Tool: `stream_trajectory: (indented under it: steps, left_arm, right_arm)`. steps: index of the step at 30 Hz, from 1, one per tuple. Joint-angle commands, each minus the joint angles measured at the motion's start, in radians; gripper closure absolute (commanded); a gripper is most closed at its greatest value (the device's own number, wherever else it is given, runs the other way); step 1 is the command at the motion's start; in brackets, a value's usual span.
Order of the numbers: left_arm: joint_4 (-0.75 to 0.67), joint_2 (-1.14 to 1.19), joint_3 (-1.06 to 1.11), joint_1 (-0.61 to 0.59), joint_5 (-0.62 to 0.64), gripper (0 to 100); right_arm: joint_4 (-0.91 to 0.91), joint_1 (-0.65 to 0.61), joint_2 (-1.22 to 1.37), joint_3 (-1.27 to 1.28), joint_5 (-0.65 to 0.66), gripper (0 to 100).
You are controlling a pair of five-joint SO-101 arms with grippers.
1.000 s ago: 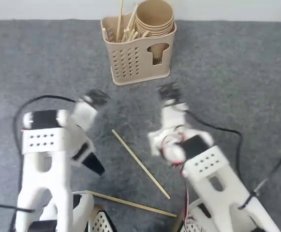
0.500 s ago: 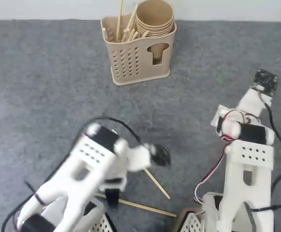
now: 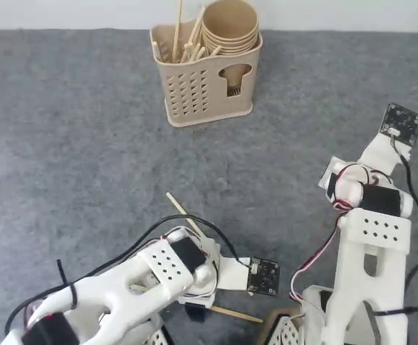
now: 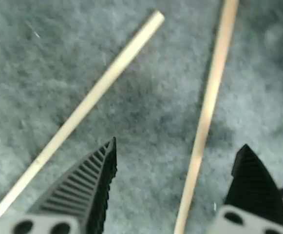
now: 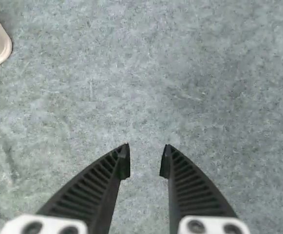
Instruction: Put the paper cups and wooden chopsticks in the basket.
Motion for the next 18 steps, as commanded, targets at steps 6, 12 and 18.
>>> stream_trajectory:
  steps: [6,12,18]
  left_arm:
    - [-0.026,0.002,0.028,0.044,0.026,92]
    - [-0.032,0.003,0.076,0.095,0.023,98]
    - [-0.026,-0.002,0.077,0.097,0.023,98]
  right_arm:
    - [-0.024,0.016,-0.005,-0.071,0.018,88.3]
    - [-0.027,0.016,-0.005,-0.071,0.018,88.3]
    - [-0.024,0.016,-0.005,-0.071,0.018,88.3]
